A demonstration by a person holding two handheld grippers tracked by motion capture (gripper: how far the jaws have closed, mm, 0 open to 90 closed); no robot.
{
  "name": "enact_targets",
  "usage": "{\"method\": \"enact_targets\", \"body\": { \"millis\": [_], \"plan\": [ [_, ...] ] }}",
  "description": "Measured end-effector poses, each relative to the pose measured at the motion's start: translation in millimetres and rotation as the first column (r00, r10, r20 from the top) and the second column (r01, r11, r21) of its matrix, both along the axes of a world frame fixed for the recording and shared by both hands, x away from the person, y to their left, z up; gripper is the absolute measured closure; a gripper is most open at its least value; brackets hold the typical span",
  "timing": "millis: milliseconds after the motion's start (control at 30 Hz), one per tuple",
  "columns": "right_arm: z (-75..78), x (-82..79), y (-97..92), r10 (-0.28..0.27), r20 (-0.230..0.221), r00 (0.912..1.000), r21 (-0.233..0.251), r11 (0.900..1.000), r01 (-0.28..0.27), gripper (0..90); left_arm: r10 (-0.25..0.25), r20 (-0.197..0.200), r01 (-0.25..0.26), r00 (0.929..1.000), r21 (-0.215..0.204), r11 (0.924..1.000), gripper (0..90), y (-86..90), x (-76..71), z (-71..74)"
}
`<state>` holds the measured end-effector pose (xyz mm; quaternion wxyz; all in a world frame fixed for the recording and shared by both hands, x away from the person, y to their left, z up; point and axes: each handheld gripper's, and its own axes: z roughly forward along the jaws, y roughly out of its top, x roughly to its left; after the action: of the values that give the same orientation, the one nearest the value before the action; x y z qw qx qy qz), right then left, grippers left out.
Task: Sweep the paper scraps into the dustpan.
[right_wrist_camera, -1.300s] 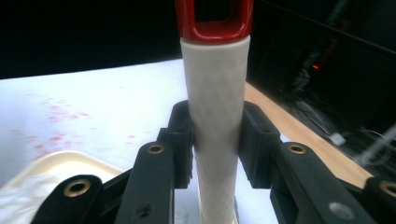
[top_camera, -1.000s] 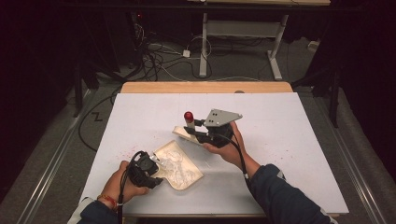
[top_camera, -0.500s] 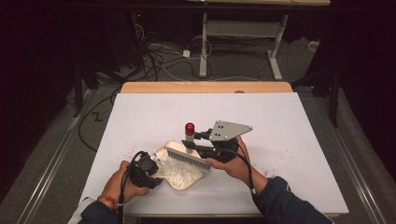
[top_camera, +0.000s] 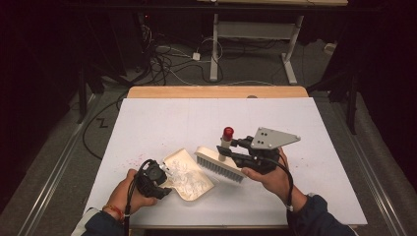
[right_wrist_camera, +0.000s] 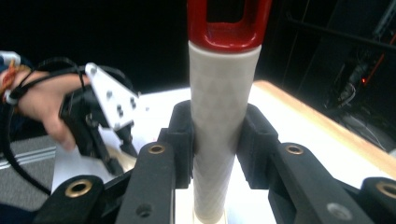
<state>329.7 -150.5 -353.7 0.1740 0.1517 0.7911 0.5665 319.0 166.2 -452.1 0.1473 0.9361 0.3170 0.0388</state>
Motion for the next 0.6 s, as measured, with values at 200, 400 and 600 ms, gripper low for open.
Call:
{"method": "enact_targets", "body": {
  "millis": [200,400,600],
  "plan": [
    [-2.4,-13.7,-30.0,-0.056,-0.02,0.9982,-0.042,0.9976,0.056,70.4,-0.019,-0.009,0.019,0.9998,0.015,0.9997,63.5,-1.7,-2.7,1.3],
    [-9.1,-22.8,-33.4,-0.068,-0.055,0.9962,-0.117,0.9912,0.062,70.4,-0.024,-0.024,0.024,0.9994,0.031,0.9992,63.5,-4.2,-4.6,2.7],
    [-11.9,-34.1,-6.2,-0.006,-0.058,0.9983,-0.127,0.9919,-0.001,70.3,-0.027,-0.017,0.028,0.9995,0.04,0.9988,63.5,-6.4,-4.4,3.5]
  ]
}}
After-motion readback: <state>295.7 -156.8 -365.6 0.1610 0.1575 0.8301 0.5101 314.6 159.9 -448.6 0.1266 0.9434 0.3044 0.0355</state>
